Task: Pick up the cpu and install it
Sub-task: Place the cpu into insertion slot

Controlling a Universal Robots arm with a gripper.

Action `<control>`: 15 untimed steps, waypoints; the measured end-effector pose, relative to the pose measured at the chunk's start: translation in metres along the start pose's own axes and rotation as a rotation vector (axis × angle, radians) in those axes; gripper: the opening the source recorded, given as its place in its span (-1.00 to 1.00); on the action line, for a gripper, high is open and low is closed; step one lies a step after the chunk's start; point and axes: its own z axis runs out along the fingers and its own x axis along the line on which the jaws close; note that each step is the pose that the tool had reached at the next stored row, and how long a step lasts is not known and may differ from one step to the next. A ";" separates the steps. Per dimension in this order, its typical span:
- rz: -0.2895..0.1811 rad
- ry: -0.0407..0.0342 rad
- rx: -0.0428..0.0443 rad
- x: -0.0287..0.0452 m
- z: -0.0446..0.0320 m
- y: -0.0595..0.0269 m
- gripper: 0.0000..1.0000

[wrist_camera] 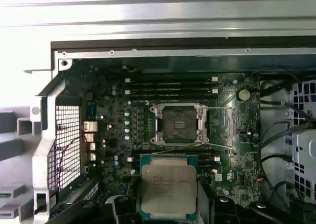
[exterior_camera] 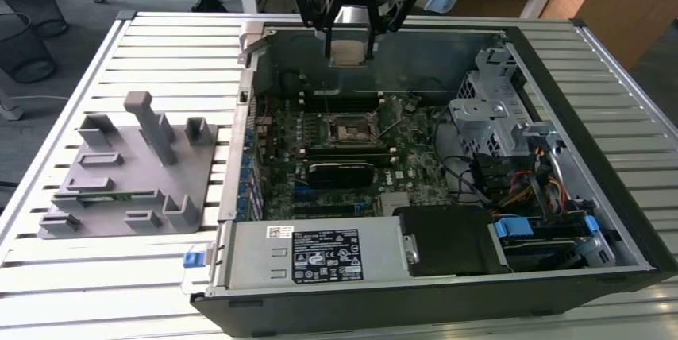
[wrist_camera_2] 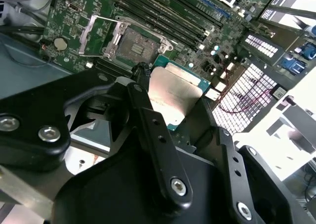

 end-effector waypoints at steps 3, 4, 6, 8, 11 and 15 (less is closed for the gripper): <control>0.036 -0.0004 -0.0005 -0.0001 0.0002 0.0000 0.08; 0.053 -0.0007 -0.0009 -0.0001 0.0003 0.0000 0.08; 0.087 -0.0012 -0.0015 -0.0001 0.0006 0.0000 0.08; 0.120 -0.0018 -0.0018 -0.0001 0.0008 0.0000 0.08; 0.163 -0.0025 -0.0012 -0.0001 0.0011 0.0000 0.08; 0.222 -0.0033 -0.0023 -0.0001 0.0014 0.0000 0.08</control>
